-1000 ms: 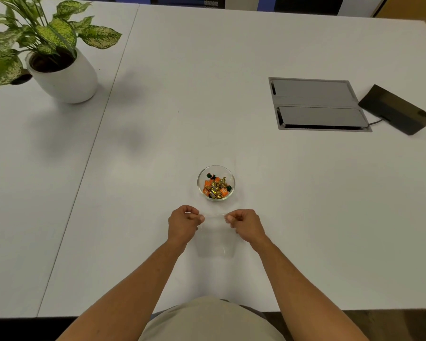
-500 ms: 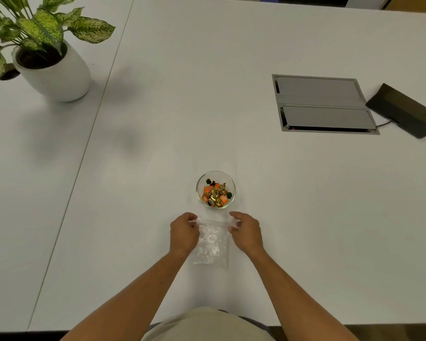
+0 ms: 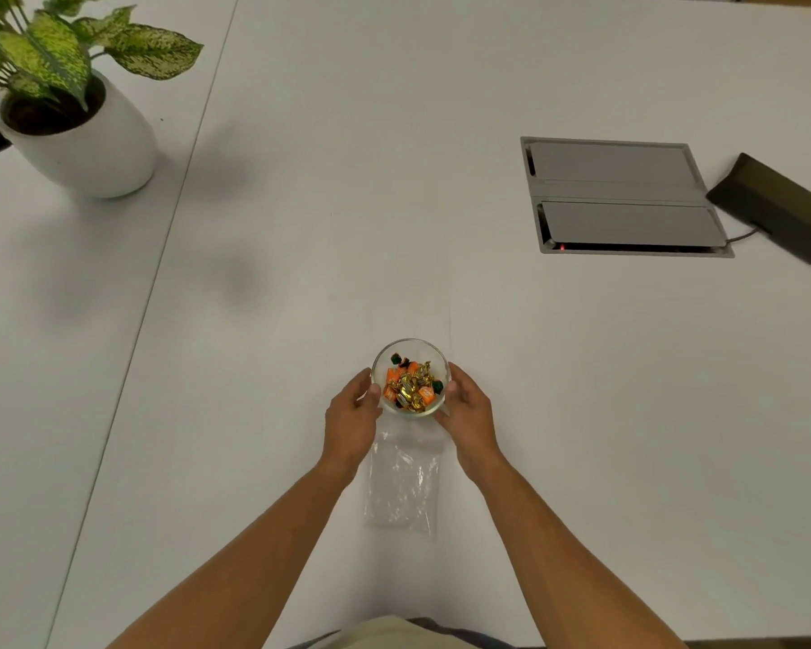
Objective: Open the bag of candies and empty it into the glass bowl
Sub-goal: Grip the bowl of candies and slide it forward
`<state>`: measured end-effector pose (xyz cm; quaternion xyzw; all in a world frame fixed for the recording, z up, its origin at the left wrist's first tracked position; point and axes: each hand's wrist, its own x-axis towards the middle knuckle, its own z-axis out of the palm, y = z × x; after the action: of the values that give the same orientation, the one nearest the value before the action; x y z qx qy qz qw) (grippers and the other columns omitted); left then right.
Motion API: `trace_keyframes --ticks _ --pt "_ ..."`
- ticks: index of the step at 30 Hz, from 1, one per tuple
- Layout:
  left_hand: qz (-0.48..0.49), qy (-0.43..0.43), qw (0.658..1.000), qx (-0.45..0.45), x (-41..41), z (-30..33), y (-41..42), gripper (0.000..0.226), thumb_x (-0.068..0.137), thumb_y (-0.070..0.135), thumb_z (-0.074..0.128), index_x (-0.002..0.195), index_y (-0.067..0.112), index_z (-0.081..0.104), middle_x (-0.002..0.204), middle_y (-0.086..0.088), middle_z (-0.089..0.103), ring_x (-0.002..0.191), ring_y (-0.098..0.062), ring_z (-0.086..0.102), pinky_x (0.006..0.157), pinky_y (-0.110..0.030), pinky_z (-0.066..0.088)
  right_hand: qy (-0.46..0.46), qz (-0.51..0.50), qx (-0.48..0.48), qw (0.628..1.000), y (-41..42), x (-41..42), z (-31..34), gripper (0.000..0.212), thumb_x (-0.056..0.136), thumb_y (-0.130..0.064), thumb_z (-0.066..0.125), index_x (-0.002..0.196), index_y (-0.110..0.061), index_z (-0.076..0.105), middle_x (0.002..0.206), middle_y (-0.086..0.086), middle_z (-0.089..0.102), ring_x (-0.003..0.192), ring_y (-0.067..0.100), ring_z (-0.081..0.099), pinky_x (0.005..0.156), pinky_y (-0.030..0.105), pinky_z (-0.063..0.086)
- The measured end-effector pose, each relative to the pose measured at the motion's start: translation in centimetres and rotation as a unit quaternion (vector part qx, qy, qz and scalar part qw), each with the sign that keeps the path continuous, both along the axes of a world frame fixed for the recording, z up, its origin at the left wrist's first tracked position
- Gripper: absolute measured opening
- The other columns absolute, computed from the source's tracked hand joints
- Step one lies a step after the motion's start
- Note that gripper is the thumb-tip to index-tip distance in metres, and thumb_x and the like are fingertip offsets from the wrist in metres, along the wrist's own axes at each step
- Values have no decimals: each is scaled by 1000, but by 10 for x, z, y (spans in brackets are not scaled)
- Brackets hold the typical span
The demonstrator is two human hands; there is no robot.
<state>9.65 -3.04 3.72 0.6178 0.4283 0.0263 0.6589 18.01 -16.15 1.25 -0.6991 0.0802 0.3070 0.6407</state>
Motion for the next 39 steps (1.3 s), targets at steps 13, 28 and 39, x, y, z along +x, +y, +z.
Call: trace_keyframes --ticks 13,28,39 --pt "31 -27 999 6 67 2 42 29 97 12 52 101 34 72 105 -2 74 101 -22 70 85 -45 60 5 -34 -18 999 48 72 -1 37 100 -7 47 128 -25 62 122 -5 67 113 16 63 96 45 55" --pt "15 -39 995 89 282 -4 192 24 94 2 51 114 0 63 107 -20 69 93 -31 70 78 -43 61 -20 -35 20 999 197 292 7 32 96 -8 49 123 -15 65 116 5 68 97 19 68 70 35 62" --pt "-32 8 990 139 376 -11 258 18 84 -6 57 96 5 64 105 -20 65 72 -26 68 44 -18 55 -40 -55 -19 998 256 377 -17 39 93 -4 48 126 -18 62 126 7 62 108 30 64 86 49 59"
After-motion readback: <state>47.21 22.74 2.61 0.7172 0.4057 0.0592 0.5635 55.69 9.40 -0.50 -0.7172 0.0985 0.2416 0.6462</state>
